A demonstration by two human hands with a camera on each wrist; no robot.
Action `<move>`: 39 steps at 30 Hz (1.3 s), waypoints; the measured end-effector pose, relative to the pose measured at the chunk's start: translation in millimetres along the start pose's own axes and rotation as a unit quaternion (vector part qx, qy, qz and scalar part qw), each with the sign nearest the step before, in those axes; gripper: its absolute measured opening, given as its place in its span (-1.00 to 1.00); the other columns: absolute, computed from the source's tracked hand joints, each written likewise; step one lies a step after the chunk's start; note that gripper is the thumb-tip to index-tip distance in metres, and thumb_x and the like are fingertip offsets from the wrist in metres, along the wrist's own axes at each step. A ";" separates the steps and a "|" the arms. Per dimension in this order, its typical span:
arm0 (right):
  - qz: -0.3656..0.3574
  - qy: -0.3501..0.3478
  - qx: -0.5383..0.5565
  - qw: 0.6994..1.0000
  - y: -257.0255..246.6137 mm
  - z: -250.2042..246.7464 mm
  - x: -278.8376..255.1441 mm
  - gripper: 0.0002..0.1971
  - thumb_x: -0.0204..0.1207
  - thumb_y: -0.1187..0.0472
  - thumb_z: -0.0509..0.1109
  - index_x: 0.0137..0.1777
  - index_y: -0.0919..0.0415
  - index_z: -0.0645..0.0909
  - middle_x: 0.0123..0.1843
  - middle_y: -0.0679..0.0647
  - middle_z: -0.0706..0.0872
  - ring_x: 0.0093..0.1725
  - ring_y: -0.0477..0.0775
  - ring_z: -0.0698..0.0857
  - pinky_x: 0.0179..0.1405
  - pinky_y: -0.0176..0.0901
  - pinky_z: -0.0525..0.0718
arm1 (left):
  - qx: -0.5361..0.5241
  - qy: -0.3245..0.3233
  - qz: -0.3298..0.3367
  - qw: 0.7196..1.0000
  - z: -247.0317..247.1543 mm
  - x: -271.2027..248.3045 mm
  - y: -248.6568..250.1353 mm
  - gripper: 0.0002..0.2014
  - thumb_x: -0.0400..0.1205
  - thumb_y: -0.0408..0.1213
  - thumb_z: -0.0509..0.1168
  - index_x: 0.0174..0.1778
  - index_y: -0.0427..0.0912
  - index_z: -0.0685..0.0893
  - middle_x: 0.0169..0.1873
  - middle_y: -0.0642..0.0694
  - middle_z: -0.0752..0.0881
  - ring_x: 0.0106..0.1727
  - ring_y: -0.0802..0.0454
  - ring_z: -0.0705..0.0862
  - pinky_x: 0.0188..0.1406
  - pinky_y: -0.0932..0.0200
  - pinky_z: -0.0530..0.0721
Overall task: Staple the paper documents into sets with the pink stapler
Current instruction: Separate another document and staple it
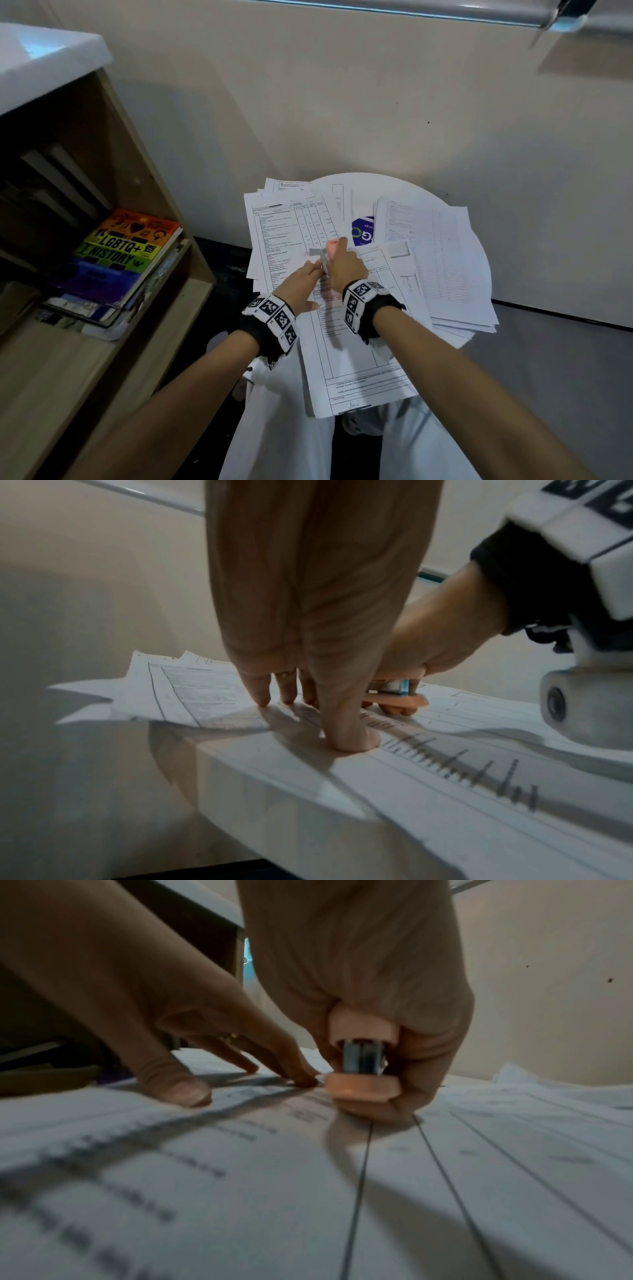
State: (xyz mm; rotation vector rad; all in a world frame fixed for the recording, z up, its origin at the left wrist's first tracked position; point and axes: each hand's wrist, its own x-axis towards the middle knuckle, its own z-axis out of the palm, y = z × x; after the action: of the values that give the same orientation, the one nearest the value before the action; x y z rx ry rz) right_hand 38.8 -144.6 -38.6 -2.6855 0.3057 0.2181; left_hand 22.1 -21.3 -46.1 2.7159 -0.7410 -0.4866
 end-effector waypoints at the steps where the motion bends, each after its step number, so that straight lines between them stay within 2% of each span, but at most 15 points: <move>1: -0.010 0.007 -0.005 1.000 0.1 1.0 -1.2 -0.51 0.70 0.04 0.18 0.54 0.18 0.16 0.21 0.27 0.62 0.11 0.29 0.68 -0.14 0.02 0.50 | 0.001 0.000 0.004 1.000 -0.4 0.0 -0.1 -0.21 0.56 -0.29 0.41 0.63 -0.30 0.12 0.65 -0.14 0.08 0.68 -0.11 0.07 0.59 0.16 0.10; 4: -0.058 0.025 -0.051 0.997 5.0 3.0 -3.4 -0.42 0.63 0.27 0.25 0.60 0.06 0.13 0.22 0.24 0.58 0.05 0.28 0.69 -0.18 0.01 0.52 | 0.009 0.008 0.009 1.000 -1.4 0.5 1.2 -0.24 0.55 -0.29 0.42 0.60 -0.30 0.18 0.63 -0.16 0.13 0.64 -0.11 0.16 0.56 0.16 0.18; 5: -0.065 0.022 -0.065 0.996 5.7 1.9 -2.8 -0.40 0.62 0.30 0.27 0.60 0.05 0.13 0.21 0.23 0.58 0.04 0.27 0.70 -0.21 0.00 0.52 | 0.010 0.007 0.009 1.000 -1.7 1.0 1.8 -0.24 0.55 -0.28 0.42 0.60 -0.30 0.18 0.62 -0.16 0.14 0.64 -0.11 0.18 0.55 0.16 0.19; 9: -0.022 0.003 -0.037 0.999 0.7 -3.5 6.3 -0.49 0.67 0.12 0.24 0.53 0.24 0.17 0.19 0.26 0.65 0.13 0.29 0.68 -0.12 0.02 0.53 | 0.011 -0.004 0.000 1.000 -0.5 1.5 0.3 -0.21 0.56 -0.28 0.41 0.63 -0.30 0.12 0.65 -0.14 0.08 0.68 -0.09 0.07 0.60 0.15 0.11; 10: -0.018 0.001 -0.031 0.999 -0.1 -3.7 7.2 -0.49 0.66 0.11 0.24 0.52 0.25 0.18 0.20 0.26 0.65 0.14 0.29 0.68 -0.09 0.04 0.55 | 0.008 -0.005 0.002 1.000 -0.3 2.0 -0.4 -0.20 0.56 -0.28 0.41 0.64 -0.30 0.12 0.65 -0.15 0.08 0.68 -0.09 0.06 0.61 0.15 0.10; 14: -0.055 0.017 -0.040 0.998 3.9 0.8 6.5 -0.47 0.63 0.15 0.30 0.54 0.11 0.19 0.15 0.22 0.64 0.03 0.28 0.71 -0.20 0.03 0.56 | 0.011 -0.010 0.000 1.000 -0.2 2.1 -1.1 -0.18 0.56 -0.28 0.42 0.64 -0.30 0.10 0.65 -0.15 0.08 0.67 -0.11 0.10 0.61 0.13 0.14; 18: -0.022 -0.014 0.000 1.000 3.3 -6.8 10.6 -0.54 0.67 0.13 0.22 0.48 0.26 0.19 0.22 0.30 0.64 0.13 0.33 0.67 -0.06 0.08 0.58 | 0.014 -0.016 -0.005 1.000 -1.4 2.8 0.2 -0.18 0.55 -0.27 0.42 0.64 -0.30 0.11 0.64 -0.16 0.10 0.65 -0.11 0.15 0.59 0.14 0.15; 22: -0.001 -0.020 0.070 0.997 9.4 -16.2 7.4 -0.52 0.69 0.11 0.18 0.51 0.27 0.17 0.25 0.33 0.61 0.14 0.36 0.66 -0.01 0.07 0.59 | 0.011 -0.024 -0.013 1.000 -3.3 3.8 -1.1 -0.18 0.55 -0.21 0.42 0.64 -0.27 0.12 0.64 -0.13 0.12 0.61 -0.09 0.23 0.55 0.13 0.23; 24: -0.013 -0.011 0.078 0.997 16.5 -21.2 3.2 -0.48 0.68 0.03 0.19 0.53 0.21 0.15 0.19 0.30 0.65 0.08 0.34 0.68 -0.01 0.10 0.63 | 0.028 -0.015 -0.027 0.999 -1.7 4.9 1.5 -0.22 0.60 -0.12 0.35 0.66 -0.19 0.10 0.64 -0.09 0.13 0.60 -0.08 0.22 0.54 0.09 0.29; 27: 0.004 -0.001 0.076 0.997 38.6 -32.0 -4.3 -0.47 0.67 -0.01 0.19 0.54 0.17 0.16 0.18 0.30 0.66 0.09 0.35 0.68 0.01 0.11 0.60 | 0.084 0.016 -0.075 0.994 4.7 6.9 13.6 -0.33 0.67 0.09 0.14 0.66 -0.04 0.07 0.56 -0.07 0.20 0.53 -0.11 0.25 0.45 -0.03 0.36; 30: 0.054 0.005 0.081 0.995 69.8 -45.0 -13.1 -0.48 0.67 -0.04 0.19 0.50 0.19 0.19 0.21 0.31 0.65 0.12 0.34 0.67 0.05 0.10 0.60 | 0.115 0.039 -0.127 0.984 12.1 15.3 34.1 -0.30 0.67 0.17 0.06 0.62 -0.17 0.09 0.55 -0.18 0.19 0.52 -0.19 0.25 0.49 -0.08 0.28; 32: 0.074 -0.003 0.064 0.995 85.6 -50.1 -19.5 -0.42 0.65 -0.08 0.20 0.54 0.22 0.18 0.25 0.34 0.61 0.17 0.36 0.64 0.10 0.11 0.58 | 0.103 0.050 -0.148 0.982 15.6 24.5 49.1 -0.28 0.67 0.12 0.11 0.59 -0.30 0.13 0.58 -0.23 0.15 0.58 -0.21 0.17 0.60 -0.08 0.15; 34: 0.075 -0.011 0.058 0.995 94.2 -51.8 -23.0 -0.41 0.64 -0.07 0.21 0.55 0.23 0.18 0.27 0.36 0.59 0.17 0.38 0.64 0.13 0.15 0.60 | 0.063 0.048 -0.130 0.988 18.0 33.2 62.1 -0.31 0.68 -0.01 0.17 0.60 -0.35 0.12 0.63 -0.21 0.08 0.66 -0.18 0.05 0.66 -0.05 0.06; 37: 0.067 -0.017 0.051 0.996 95.6 -52.4 -24.1 -0.44 0.65 -0.05 0.21 0.52 0.22 0.20 0.25 0.36 0.59 0.15 0.38 0.65 0.09 0.16 0.62 | 0.024 0.013 -0.066 0.997 20.3 39.9 72.1 -0.34 0.69 -0.11 0.21 0.63 -0.26 0.09 0.67 -0.13 0.01 0.69 -0.14 -0.04 0.66 -0.06 0.09; 39: 0.070 -0.021 0.044 0.996 92.4 -52.5 -22.1 -0.45 0.66 -0.03 0.20 0.53 0.24 0.19 0.26 0.36 0.58 0.18 0.38 0.63 0.10 0.15 0.60 | 0.029 0.003 -0.061 0.998 20.0 41.3 71.8 -0.33 0.68 -0.10 0.22 0.65 -0.16 0.07 0.68 -0.03 -0.01 0.69 -0.12 -0.06 0.64 -0.09 0.11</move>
State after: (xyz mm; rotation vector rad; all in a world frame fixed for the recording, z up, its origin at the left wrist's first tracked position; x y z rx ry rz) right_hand 0.2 -244.9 -23.6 -2.5717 0.4791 0.2959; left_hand 16.5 -106.3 -48.8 2.8276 -0.6003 -0.4902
